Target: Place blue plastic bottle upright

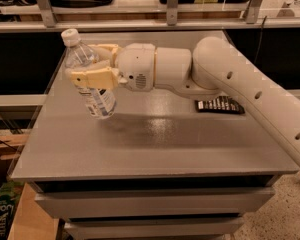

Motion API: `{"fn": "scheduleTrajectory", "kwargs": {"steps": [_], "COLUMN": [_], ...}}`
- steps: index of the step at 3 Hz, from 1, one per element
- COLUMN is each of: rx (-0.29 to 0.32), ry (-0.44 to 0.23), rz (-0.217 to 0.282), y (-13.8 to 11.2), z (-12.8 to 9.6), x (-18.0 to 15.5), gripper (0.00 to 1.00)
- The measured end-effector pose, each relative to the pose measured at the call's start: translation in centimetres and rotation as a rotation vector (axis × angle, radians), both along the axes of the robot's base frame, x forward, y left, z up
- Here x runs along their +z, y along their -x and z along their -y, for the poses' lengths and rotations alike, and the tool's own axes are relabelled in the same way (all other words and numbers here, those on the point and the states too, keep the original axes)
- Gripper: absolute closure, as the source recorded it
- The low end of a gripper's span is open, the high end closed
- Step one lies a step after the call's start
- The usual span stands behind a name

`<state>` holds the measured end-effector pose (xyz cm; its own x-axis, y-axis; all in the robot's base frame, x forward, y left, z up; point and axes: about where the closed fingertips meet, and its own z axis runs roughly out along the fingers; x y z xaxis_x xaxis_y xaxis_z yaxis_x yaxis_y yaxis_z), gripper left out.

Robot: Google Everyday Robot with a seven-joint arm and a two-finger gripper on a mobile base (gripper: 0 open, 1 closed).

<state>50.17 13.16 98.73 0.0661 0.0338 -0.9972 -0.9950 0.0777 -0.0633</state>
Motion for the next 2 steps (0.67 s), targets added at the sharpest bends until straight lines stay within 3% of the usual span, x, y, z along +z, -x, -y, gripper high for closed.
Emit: {"fn": "scheduleTrajectory", "kwargs": {"steps": [2], "rx": [0.013], "ry": [-0.062], "rz": [0.013], "y": [-0.1], "z": [0.6], "x": [-2.2], "gripper": [1.0]}}
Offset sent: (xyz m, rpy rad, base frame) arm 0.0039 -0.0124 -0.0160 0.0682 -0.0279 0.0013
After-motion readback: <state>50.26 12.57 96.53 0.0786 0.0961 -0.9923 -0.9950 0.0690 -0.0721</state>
